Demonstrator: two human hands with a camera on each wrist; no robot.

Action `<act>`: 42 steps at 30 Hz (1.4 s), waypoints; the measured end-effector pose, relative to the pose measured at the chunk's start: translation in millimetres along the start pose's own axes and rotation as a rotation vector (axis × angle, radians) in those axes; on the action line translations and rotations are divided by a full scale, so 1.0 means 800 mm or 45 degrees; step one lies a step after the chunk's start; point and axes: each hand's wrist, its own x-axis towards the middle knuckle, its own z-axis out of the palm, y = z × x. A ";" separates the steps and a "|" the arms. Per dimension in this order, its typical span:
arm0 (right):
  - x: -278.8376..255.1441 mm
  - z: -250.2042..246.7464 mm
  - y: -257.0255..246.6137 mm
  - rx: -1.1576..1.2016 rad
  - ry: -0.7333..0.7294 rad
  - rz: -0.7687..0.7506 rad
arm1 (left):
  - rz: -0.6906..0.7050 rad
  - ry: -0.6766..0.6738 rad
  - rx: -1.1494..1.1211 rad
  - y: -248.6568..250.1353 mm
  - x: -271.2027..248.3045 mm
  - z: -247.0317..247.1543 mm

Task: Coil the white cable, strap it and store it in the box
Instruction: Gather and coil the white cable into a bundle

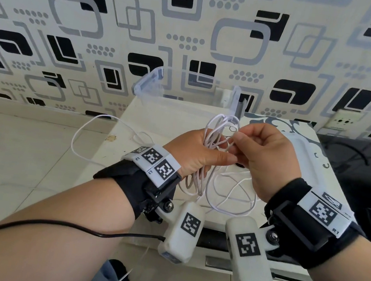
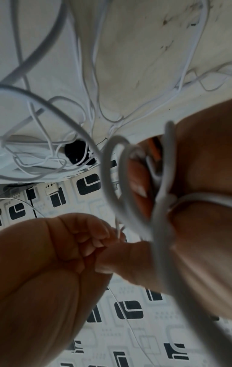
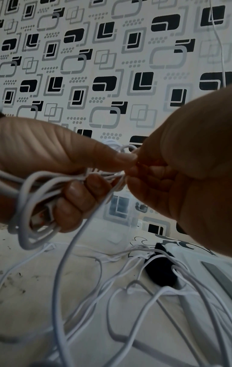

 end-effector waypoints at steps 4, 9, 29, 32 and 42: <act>-0.001 0.001 -0.001 0.044 -0.014 -0.007 | -0.002 0.065 0.070 -0.001 -0.001 0.001; 0.000 0.001 -0.001 0.018 -0.021 -0.027 | -0.025 0.111 0.098 -0.002 0.000 0.002; -0.007 -0.010 0.022 -0.848 -0.528 0.044 | 0.094 0.420 -0.451 -0.001 0.016 -0.034; -0.005 -0.014 0.025 -0.989 -0.459 -0.045 | 0.108 0.435 -0.493 0.002 0.016 -0.041; -0.001 -0.025 0.020 -0.957 -0.545 -0.066 | 0.139 0.534 -0.709 0.011 0.012 -0.063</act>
